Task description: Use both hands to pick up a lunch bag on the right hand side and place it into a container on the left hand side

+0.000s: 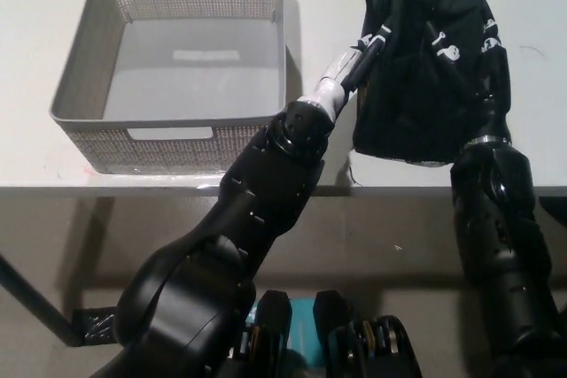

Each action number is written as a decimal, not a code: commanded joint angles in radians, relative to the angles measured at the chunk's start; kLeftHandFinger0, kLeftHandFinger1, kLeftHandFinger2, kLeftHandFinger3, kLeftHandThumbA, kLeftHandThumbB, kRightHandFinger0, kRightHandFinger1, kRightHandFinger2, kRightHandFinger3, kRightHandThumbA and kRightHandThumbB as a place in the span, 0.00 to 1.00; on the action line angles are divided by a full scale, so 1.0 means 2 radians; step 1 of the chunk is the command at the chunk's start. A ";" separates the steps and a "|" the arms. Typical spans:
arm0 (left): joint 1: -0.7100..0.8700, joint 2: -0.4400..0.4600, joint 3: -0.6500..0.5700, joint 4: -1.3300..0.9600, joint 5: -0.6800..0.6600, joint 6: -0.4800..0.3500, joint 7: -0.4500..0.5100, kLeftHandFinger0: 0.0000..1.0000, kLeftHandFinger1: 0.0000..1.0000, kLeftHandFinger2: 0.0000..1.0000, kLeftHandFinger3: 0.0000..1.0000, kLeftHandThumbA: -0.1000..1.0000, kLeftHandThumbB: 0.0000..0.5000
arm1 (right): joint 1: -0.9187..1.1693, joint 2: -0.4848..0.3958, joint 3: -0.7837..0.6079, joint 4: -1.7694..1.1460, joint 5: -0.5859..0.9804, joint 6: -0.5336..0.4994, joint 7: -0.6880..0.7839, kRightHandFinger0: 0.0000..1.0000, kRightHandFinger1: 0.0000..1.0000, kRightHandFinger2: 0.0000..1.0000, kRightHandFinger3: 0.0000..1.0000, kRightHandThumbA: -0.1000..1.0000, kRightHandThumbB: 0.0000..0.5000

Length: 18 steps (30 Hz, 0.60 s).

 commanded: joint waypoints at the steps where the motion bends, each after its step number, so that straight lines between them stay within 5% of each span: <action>1: -0.056 -0.033 -0.010 -0.031 -0.002 -0.002 -0.062 1.00 1.00 1.00 1.00 1.00 0.51 | -0.026 0.021 0.021 -0.046 -0.024 0.023 -0.009 1.00 1.00 1.00 1.00 1.00 0.20; 6: -0.067 -0.034 -0.010 -0.045 -0.004 0.004 -0.068 1.00 1.00 1.00 1.00 1.00 0.64 | -0.025 0.020 0.020 -0.084 -0.024 0.048 -0.023 1.00 1.00 1.00 1.00 1.00 0.26; 15: -0.095 -0.026 -0.003 -0.089 -0.009 0.016 -0.067 1.00 1.00 1.00 1.00 1.00 0.64 | -0.057 0.012 0.022 -0.133 -0.034 0.050 -0.038 1.00 1.00 1.00 1.00 1.00 0.25; 18: -0.104 -0.013 0.004 -0.116 -0.016 0.015 -0.071 1.00 1.00 1.00 1.00 1.00 0.64 | -0.085 0.010 0.026 -0.137 -0.045 0.064 -0.052 1.00 1.00 1.00 1.00 1.00 0.35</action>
